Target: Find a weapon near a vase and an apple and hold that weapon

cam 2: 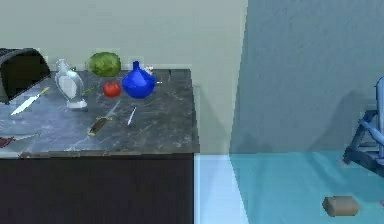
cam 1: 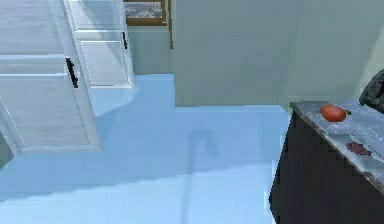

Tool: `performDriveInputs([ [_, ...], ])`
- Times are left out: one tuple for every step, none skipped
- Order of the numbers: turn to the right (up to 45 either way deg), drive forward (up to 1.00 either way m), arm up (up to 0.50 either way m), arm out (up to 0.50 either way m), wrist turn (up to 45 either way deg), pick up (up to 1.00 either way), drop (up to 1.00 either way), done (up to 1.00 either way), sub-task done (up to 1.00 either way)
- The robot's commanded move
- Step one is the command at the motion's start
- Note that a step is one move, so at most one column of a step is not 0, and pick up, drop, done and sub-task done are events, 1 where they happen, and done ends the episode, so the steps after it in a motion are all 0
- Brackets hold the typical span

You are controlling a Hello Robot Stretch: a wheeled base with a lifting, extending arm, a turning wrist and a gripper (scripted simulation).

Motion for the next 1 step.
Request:
performDriveInputs([
  [45.0,0.00,0.00,0.00,0.0,0.00,0.00,0.00,0.00],
])
